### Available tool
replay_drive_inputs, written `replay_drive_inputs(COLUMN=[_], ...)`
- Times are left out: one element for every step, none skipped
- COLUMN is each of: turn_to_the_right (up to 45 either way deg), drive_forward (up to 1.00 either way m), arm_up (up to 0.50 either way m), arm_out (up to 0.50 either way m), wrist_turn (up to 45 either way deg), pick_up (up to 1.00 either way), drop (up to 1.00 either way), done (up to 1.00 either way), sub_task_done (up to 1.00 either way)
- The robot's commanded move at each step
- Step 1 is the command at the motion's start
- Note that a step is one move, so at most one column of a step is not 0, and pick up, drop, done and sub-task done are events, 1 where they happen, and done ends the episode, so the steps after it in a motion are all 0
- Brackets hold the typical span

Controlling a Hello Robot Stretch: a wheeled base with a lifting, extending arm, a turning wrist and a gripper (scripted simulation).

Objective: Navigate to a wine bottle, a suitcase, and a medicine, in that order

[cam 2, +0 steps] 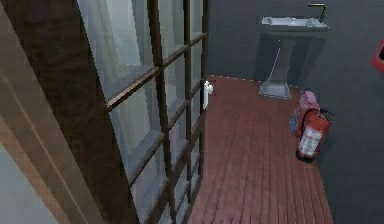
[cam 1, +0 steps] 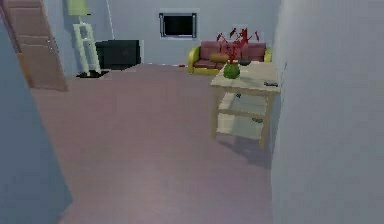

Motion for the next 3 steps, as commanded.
replay_drive_inputs(turn_to_the_right=[0.0, -3.0, -21.0], drive_forward=[1.00, 0.00, 0.00], arm_up=[0.00, 0.00, 0.00], arm_out=[0.00, 0.00, 0.00], wrist_turn=[0.0, 0.0, 0.0], pick_up=[0.00, 0.00, 0.00], drop=[0.00, 0.00, 0.00], done=[0.00, 0.00, 0.00], sub_task_done=[0.00, 0.00, 0.00])
